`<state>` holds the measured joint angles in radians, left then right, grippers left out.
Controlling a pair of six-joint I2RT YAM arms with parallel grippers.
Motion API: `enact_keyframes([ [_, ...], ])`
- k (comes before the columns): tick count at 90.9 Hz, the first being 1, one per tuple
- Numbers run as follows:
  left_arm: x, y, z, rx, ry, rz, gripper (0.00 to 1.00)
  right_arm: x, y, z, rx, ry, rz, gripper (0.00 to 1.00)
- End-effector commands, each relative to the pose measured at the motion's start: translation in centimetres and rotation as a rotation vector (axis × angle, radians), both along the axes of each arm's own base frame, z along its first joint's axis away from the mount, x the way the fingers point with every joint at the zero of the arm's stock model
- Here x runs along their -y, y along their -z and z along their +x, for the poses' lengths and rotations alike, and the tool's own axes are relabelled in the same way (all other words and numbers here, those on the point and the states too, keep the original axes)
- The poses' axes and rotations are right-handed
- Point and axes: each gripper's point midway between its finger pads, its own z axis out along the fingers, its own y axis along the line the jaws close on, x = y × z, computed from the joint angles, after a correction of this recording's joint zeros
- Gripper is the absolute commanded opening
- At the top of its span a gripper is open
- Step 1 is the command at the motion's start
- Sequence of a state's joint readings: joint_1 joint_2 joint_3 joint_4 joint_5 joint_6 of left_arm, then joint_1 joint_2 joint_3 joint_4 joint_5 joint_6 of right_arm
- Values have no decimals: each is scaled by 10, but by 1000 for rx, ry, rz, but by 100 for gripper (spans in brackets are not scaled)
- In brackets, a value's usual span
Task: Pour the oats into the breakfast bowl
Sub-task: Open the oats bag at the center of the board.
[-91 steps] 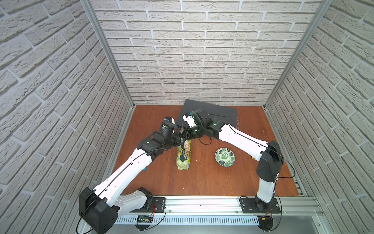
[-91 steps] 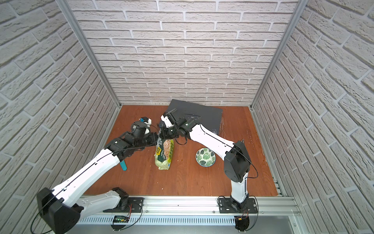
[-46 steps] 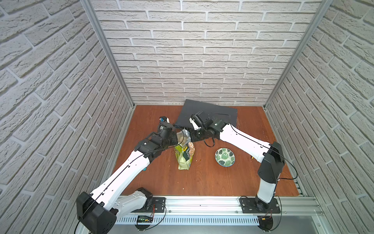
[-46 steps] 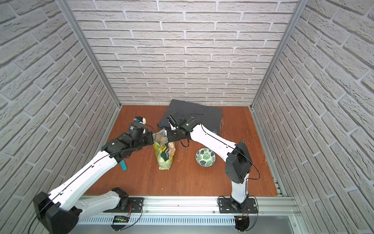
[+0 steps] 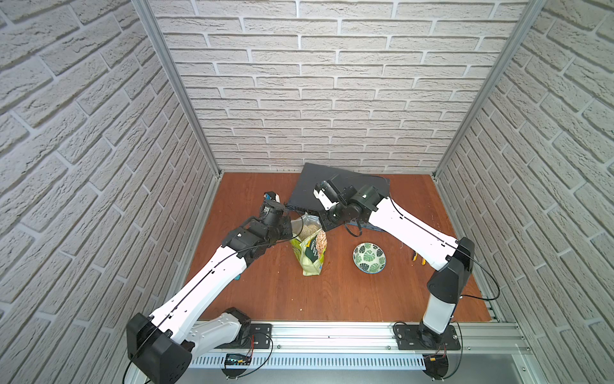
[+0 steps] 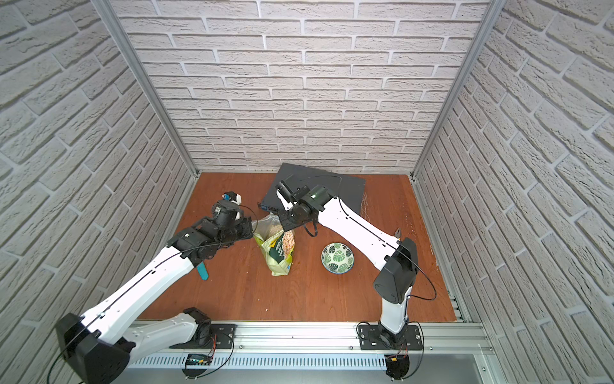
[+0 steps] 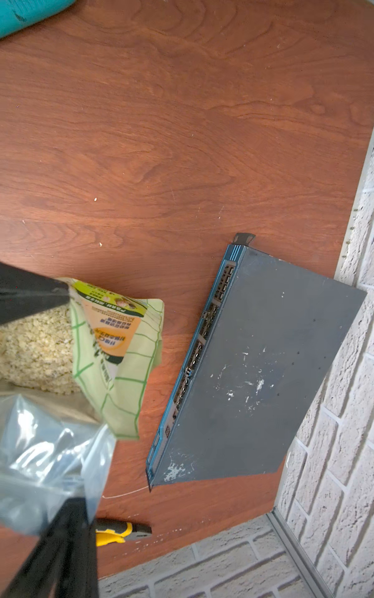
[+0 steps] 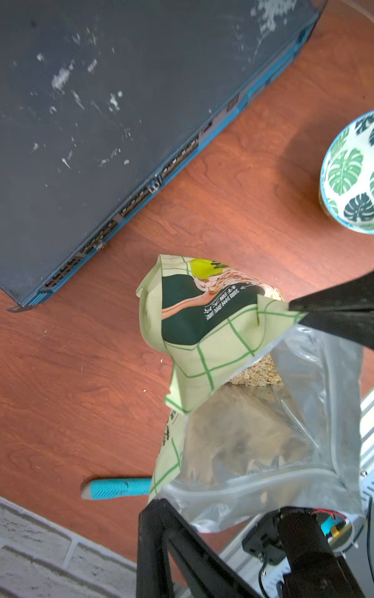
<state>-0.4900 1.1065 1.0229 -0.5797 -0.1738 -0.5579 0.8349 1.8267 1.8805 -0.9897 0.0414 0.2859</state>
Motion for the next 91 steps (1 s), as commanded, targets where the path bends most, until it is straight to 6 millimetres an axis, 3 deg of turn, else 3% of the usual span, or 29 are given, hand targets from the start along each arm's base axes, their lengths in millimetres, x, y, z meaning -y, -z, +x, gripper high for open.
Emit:
enact_keyframes([
  [1, -20, -8, 3, 24, -67, 57, 0, 39, -15, 14, 103, 38, -141, 3],
  [14, -10, -14, 4, 36, -27, 8, 1, 8, -15, 3, 17, -53, 61, 3],
  [24, 8, -25, 6, 58, 56, -72, 25, -12, -10, -4, -59, -111, 159, 3],
  [36, 26, -44, 8, 68, 176, -193, 53, -22, -11, -5, -84, -142, 206, 3],
  [50, 45, -54, 11, 58, 306, -250, 69, -22, -10, -2, -98, -143, 212, 3],
  [64, 62, -40, 25, -3, 407, -213, 71, -23, -10, 0, -99, -137, 214, 3],
  [91, 71, -17, 40, -31, 496, -90, 54, -22, -11, 2, -95, -133, 219, 3],
])
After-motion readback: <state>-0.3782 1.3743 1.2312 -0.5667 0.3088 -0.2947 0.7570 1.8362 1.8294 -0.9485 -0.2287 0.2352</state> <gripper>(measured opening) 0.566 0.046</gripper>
